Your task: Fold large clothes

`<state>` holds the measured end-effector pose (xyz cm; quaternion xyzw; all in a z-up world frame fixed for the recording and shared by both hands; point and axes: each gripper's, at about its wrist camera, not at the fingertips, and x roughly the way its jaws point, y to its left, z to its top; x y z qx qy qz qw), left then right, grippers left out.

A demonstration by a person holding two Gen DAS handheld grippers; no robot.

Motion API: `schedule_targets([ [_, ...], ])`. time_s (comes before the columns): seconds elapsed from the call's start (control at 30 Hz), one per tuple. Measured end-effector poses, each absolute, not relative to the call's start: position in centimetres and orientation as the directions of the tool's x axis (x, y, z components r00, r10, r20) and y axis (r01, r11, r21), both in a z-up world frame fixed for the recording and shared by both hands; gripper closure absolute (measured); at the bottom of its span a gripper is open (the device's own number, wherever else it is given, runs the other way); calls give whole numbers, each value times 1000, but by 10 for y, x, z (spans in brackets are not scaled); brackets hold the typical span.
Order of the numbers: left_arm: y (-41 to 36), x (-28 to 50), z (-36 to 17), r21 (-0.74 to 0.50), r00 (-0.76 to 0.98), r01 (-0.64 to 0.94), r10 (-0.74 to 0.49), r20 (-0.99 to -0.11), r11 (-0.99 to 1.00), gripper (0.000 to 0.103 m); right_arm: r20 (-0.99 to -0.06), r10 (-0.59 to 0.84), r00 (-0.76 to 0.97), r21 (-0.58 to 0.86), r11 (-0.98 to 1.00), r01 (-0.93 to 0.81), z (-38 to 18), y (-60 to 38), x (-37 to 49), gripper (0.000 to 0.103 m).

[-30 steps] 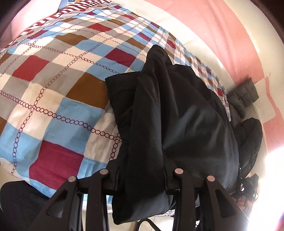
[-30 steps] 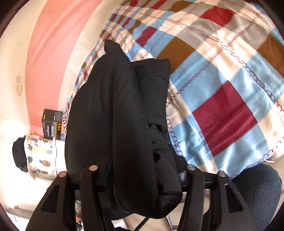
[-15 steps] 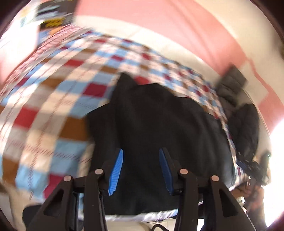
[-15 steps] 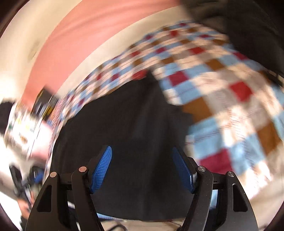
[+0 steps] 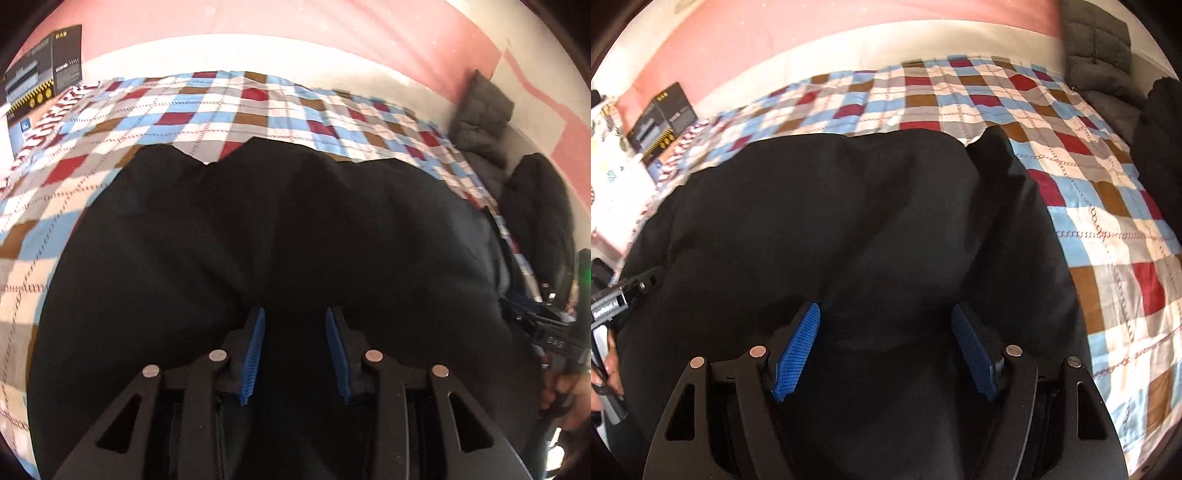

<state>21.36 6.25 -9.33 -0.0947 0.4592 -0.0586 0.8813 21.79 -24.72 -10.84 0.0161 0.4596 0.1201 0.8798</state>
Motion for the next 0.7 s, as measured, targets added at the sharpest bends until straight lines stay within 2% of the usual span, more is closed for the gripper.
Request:
schedule_targets([
  [0.1,63,217,-85,-213,547,-13,-171,-820,977,67,-817,197,542,114,976,-184,-102,-245,226,30],
  [0.2,66,224,-64,-210,560,8,-179,-809,978,68,-785,225,577,161,974,-160,-84,-254,230,30],
  [0.3,80,246,-57,-158,583,-17,-119,-804,987,67,-772,211,600,169,978,-125,-77,-270,249,30],
  [0.4,109,274,-75,-144,547,-99,-67,-834,985,67,-789,209,577,209,975,-67,-92,-289,279,31],
  [0.47,132,285,-90,-186,536,-153,-76,-841,971,69,-802,190,566,211,977,-28,-103,-301,294,36],
  [0.5,143,288,-95,-215,540,-179,-87,-837,960,75,-807,184,561,218,976,-7,-107,-307,300,36],
  [0.57,152,288,-104,-232,550,-207,-83,-831,950,80,-813,173,556,230,973,34,-114,-317,306,36],
  [0.7,146,285,-118,-205,569,-213,-50,-821,955,80,-824,211,526,302,949,93,-135,-330,313,36],
])
